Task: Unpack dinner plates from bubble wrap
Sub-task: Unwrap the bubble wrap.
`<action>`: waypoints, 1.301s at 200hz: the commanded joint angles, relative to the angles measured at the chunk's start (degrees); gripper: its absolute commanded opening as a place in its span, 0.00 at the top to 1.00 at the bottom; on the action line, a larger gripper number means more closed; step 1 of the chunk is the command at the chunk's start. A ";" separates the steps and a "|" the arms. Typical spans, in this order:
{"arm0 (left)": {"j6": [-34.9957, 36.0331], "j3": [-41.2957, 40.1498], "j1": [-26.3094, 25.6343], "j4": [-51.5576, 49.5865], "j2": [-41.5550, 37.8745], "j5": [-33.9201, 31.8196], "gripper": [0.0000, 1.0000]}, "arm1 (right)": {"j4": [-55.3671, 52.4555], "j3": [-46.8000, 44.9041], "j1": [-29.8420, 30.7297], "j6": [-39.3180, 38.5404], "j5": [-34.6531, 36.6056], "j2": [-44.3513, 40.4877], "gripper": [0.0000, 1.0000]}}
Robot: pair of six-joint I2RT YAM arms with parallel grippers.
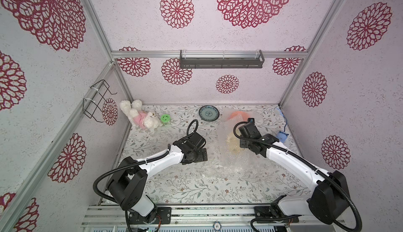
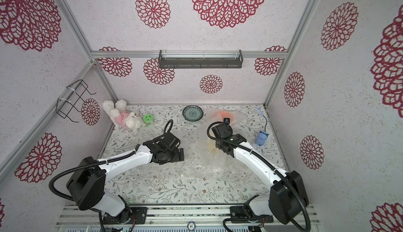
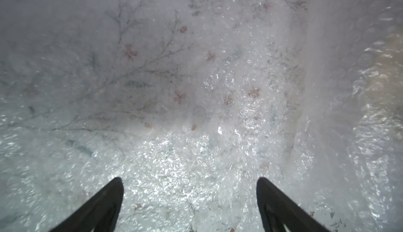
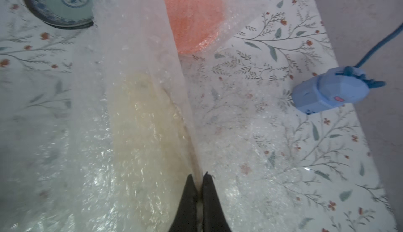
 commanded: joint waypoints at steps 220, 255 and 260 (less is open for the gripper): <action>-5.00 -14.58 6.78 7.40 -9.26 2.90 0.03 | -26.52 28.35 21.50 10.27 25.76 35.41 0.80; -5.36 -15.21 6.93 8.47 -7.98 3.17 0.03 | -26.12 30.79 22.54 10.18 24.11 38.49 0.78; -5.49 -15.32 6.93 8.61 -7.76 3.17 0.03 | -25.76 30.96 22.61 10.17 23.62 38.83 0.77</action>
